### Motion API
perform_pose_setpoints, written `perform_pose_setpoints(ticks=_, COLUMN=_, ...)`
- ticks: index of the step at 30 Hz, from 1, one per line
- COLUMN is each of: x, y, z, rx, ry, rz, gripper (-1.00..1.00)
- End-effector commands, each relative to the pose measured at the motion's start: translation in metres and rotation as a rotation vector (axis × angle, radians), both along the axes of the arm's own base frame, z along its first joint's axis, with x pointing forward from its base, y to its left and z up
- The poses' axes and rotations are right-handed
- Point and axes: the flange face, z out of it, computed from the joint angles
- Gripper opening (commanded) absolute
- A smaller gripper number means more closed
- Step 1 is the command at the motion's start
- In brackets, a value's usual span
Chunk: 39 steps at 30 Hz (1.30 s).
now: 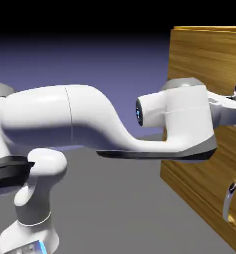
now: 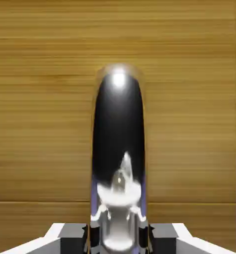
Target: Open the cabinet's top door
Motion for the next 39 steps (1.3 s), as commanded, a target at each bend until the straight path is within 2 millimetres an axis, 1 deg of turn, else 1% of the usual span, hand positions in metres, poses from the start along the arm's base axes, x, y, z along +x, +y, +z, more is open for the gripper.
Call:
perform_pose_setpoints(ticks=1, x=-0.006, y=0.003, z=0.000, rx=0.000, ry=0.000, rz=-0.015, gripper=-1.00)
perform_pose_setpoints(ticks=11, x=-0.066, y=0.036, z=0.000, rx=0.000, ry=0.000, rz=-0.158, gripper=-1.00)
perform_pose_setpoints(ticks=21, x=-0.118, y=0.077, z=0.000, rx=0.000, ry=0.000, rz=-0.297, gripper=-1.00)
perform_pose_setpoints(ticks=29, x=-0.155, y=0.112, z=0.000, rx=0.000, ry=0.000, rz=-0.404, gripper=-1.00)
perform_pose_setpoints(ticks=34, x=-0.172, y=0.132, z=0.000, rx=0.000, ry=0.000, rz=-0.460, gripper=-1.00)
perform_pose_setpoints(ticks=39, x=-0.192, y=0.158, z=0.000, rx=0.000, ry=0.000, rz=-0.527, gripper=-1.00)
